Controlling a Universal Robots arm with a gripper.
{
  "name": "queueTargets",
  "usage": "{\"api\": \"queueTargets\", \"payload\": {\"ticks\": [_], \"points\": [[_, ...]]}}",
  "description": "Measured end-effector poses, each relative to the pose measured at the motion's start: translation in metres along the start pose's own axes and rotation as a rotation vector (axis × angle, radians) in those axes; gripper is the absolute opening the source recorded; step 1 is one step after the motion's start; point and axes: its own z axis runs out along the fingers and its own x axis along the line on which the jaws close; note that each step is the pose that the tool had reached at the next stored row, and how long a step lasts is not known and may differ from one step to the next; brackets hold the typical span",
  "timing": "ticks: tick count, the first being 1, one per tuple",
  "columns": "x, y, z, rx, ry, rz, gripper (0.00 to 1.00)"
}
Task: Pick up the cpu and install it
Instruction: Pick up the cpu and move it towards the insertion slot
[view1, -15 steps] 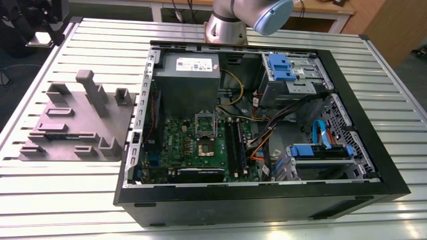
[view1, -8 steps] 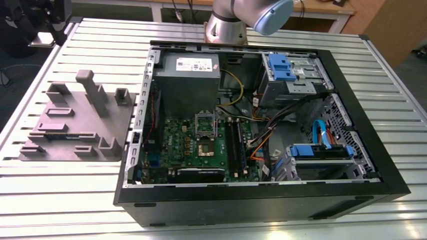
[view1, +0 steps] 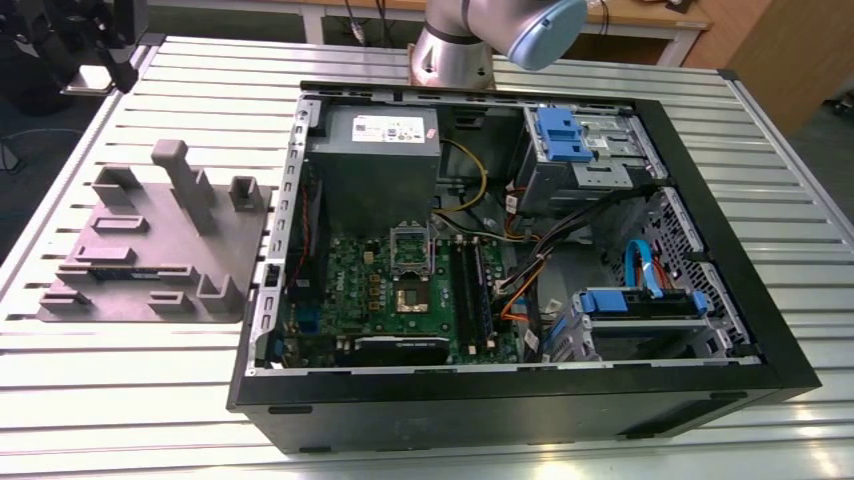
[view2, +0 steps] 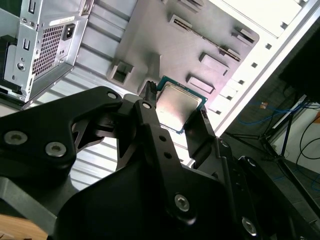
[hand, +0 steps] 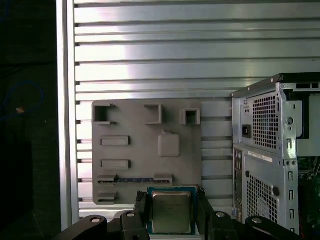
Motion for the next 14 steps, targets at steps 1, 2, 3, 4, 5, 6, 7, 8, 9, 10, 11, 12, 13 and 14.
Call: {"api": "queueTargets", "payload": {"ticks": [1, 2, 3, 4, 5, 6, 7, 8, 9, 10, 11, 12, 13, 14], "points": [[-0.0001, -0.0001, 0.0, 0.0, 0.0, 0.0, 0.47], [-0.0002, -0.0002, 0.0, 0.0, 0.0, 0.0, 0.47], [-0.0004, -0.0004, 0.0, 0.0, 0.0, 0.0, 0.47], [-0.0005, -0.0006, 0.0, 0.0, 0.0, 0.0, 0.47], [-0.0005, -0.0007, 0.0, 0.0, 0.0, 0.0, 0.47], [-0.0008, -0.0009, 0.0, 0.0, 0.0, 0.0, 0.47], [-0.0013, -0.0011, 0.0, -0.0001, -0.0001, 0.0, 0.47], [-0.0013, -0.0011, 0.0, -0.0001, -0.0001, 0.0, 0.47], [-0.0014, -0.0011, 0.0, 0.0, 0.0, 0.0, 0.47], [-0.0015, -0.0011, 0.0, 0.0, 0.0, 0.0, 0.47], [-0.0016, -0.001, 0.0, 0.0, 0.0, 0.0, 0.47], [-0.0088, -0.0008, 0.0, 0.0, 0.0, 0.0, 0.47], [-0.0111, -0.0007, 0.0, 0.0, -0.0001, 0.0, 0.47], [-0.0112, -0.0007, 0.0, 0.0, 0.0, 0.0, 0.47]]}}
